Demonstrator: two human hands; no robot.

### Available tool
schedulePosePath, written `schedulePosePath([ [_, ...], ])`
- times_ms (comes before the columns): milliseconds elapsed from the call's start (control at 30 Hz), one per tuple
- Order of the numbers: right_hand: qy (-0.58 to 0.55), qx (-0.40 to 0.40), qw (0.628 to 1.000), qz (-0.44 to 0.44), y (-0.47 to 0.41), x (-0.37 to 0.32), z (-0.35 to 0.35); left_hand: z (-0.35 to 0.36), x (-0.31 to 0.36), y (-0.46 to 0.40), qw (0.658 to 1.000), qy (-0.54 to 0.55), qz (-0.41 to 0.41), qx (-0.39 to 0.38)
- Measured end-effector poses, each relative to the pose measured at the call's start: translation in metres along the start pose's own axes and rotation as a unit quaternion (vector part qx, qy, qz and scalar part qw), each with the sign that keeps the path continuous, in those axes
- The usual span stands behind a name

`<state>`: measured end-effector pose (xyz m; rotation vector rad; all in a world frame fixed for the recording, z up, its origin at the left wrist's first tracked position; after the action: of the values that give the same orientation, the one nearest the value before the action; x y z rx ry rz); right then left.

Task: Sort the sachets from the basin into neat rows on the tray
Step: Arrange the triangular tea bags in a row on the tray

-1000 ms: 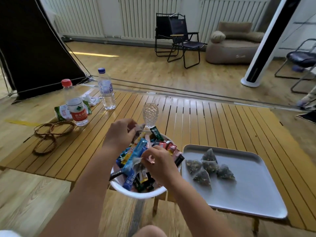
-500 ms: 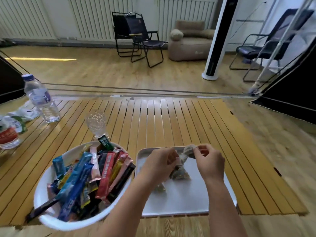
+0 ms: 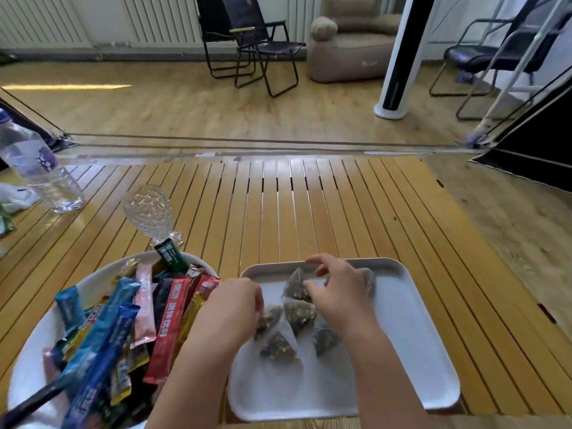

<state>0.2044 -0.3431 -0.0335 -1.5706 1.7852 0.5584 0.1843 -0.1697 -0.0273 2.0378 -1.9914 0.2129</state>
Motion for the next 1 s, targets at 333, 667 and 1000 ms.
schedulePosePath([
  [333, 0.054, -0.016, 0.998, 0.031, -0.003, 0.014, 0.02, -0.011, 0.0, -0.009, 0.974, 0.144, 0.007, 0.177],
  [667, -0.022, -0.066, 0.997, 0.026, -0.002, 0.003, 0.035, 0.002, 0.011, -0.015, 0.98, 0.121, 0.009, 0.155],
  [1000, -0.116, 0.031, 0.993, -0.015, -0.007, -0.006, 0.006, -0.009, -0.002, -0.005, 0.972, 0.153, -0.008, 0.178],
])
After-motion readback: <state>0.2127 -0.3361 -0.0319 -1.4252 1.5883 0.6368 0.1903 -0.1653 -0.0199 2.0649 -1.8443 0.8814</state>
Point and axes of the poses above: each hand's wrist, its own y-axis away from the middle knuckle, its own z-axis out of the palm, x = y × z, the point moved 7 cm from there along -y, towards the middle knuckle, and after that the axes turned 10 degrees about x, right-handed, at the moved point
